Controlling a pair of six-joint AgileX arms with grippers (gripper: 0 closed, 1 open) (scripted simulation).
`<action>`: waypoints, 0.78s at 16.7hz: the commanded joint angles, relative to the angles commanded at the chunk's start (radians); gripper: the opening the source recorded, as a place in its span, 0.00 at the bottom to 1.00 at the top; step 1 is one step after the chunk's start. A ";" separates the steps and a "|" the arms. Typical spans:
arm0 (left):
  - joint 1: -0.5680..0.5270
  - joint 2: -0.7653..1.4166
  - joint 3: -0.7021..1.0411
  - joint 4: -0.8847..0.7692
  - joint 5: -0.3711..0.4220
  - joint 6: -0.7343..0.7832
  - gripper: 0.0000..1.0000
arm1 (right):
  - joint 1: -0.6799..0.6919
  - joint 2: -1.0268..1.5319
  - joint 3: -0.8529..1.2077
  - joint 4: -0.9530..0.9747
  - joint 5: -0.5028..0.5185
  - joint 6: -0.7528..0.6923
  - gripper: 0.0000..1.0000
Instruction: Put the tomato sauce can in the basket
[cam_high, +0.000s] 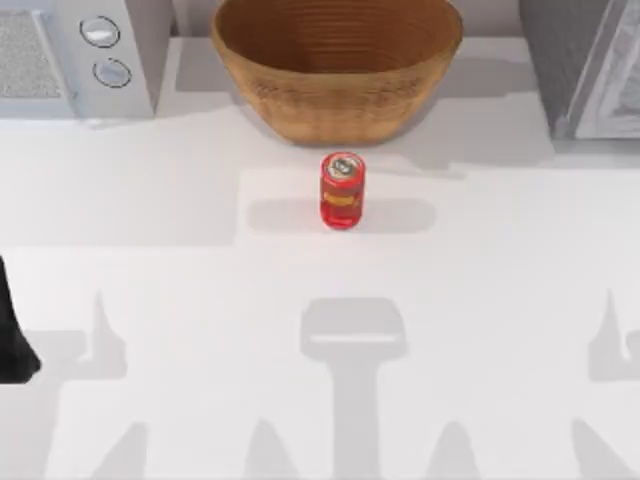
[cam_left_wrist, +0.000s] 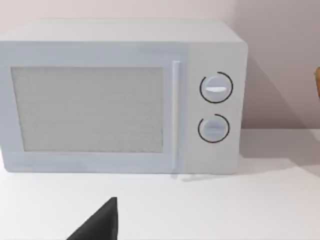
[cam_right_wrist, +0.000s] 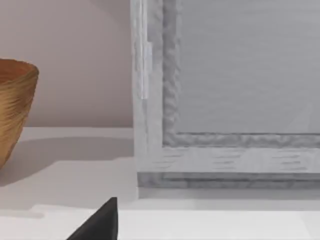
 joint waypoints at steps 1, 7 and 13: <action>0.000 0.000 0.000 0.000 0.000 0.000 1.00 | 0.000 0.000 0.000 0.000 0.000 0.000 1.00; -0.034 0.144 0.058 0.062 0.098 -0.034 1.00 | 0.000 0.000 0.000 0.000 0.000 0.000 1.00; -0.088 0.610 0.225 0.245 0.347 -0.106 1.00 | 0.000 0.000 0.000 0.000 0.000 0.000 1.00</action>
